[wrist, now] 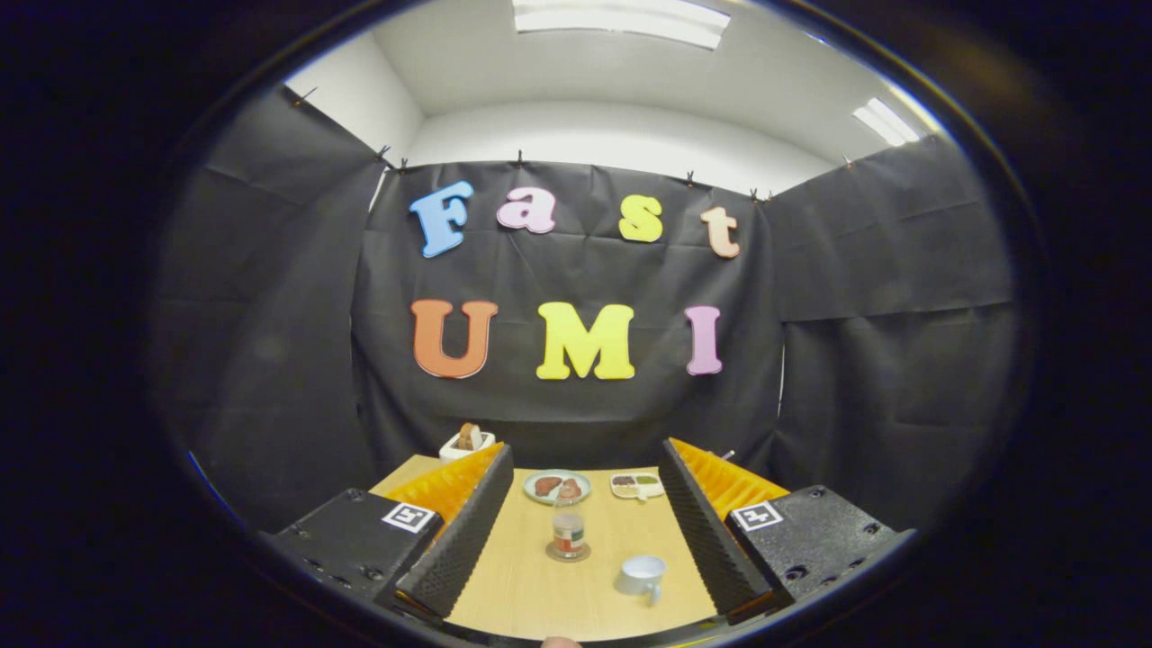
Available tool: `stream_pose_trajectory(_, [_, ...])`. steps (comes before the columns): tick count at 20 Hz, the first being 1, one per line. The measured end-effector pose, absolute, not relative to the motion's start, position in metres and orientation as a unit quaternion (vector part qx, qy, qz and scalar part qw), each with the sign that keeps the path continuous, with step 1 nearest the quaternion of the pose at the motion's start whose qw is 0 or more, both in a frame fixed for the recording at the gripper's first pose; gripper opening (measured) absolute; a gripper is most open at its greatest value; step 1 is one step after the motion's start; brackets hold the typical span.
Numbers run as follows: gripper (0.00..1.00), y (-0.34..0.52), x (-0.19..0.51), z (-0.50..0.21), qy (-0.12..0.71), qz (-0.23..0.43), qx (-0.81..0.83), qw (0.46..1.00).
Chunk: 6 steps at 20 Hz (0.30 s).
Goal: Take the bottle from table, then pour the juice into the cup, finally place the bottle on the coaster
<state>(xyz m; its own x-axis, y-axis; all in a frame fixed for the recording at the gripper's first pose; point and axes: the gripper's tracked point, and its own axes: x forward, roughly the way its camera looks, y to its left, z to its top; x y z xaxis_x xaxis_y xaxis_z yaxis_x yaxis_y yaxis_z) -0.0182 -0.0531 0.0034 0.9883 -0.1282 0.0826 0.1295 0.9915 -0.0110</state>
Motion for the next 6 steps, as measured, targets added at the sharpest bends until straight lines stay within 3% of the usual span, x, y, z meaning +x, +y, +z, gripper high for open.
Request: stream_pose_trajectory(6, [1.00, -0.057, -0.017, -0.021, -0.032, -0.063, 0.001, 0.998])
